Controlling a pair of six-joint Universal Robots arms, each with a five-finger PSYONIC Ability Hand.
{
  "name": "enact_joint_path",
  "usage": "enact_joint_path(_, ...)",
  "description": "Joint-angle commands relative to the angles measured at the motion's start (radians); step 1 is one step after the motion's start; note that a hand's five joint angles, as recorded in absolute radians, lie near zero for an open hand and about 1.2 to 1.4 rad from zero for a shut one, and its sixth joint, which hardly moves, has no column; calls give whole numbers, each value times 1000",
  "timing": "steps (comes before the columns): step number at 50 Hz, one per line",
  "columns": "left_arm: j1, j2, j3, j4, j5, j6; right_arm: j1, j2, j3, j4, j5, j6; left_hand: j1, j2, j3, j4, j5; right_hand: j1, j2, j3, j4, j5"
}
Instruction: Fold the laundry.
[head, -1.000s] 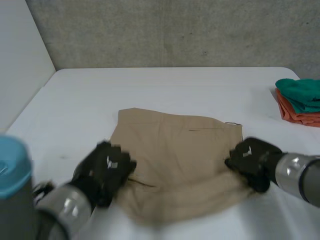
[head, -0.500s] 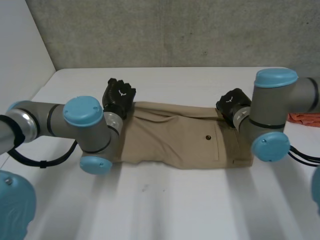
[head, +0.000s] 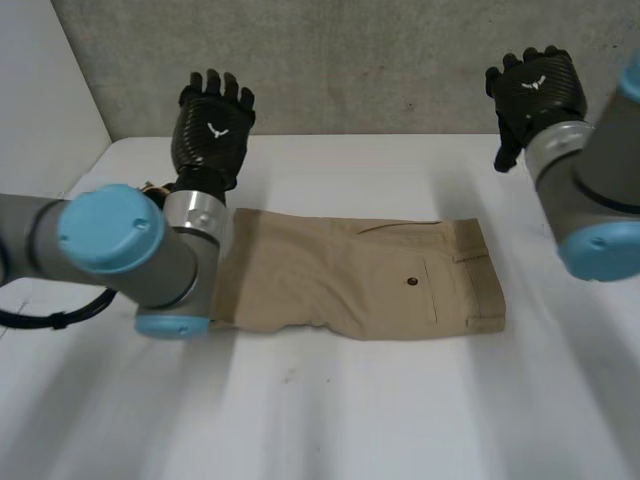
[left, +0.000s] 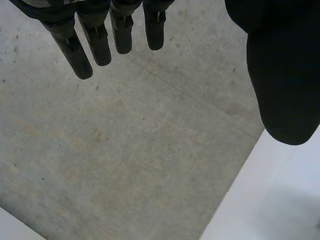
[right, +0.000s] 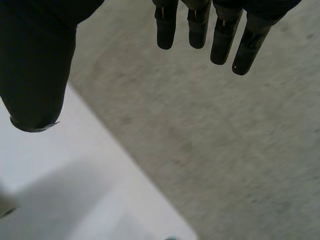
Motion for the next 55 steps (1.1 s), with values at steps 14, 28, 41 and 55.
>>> enact_joint_path(14, 8, 253, -323, -287, 108, -561, -115, -115, 631, -47, -259, 27, -35, -28, -37, -28, -45, 246, 229, 233, 212, 207)
enact_joint_path(28, 9, 239, -326, -279, 108, -561, -107, 59, 580, -163, -259, 20, -35, -28, -37, -28, -45, 518, 501, 505, 484, 479)
enact_joint_path(41, 6, 250, -340, -280, 102, -561, -217, -139, 647, -233, -248, 19, -38, -31, -40, -31, -48, 1190, 1173, 1177, 1156, 1151)
enact_joint_path(55, 15, 255, -340, -283, 100, -561, -258, -176, 538, -120, -249, -315, -38, -31, -40, -31, -48, 1190, 1173, 1177, 1156, 1151)
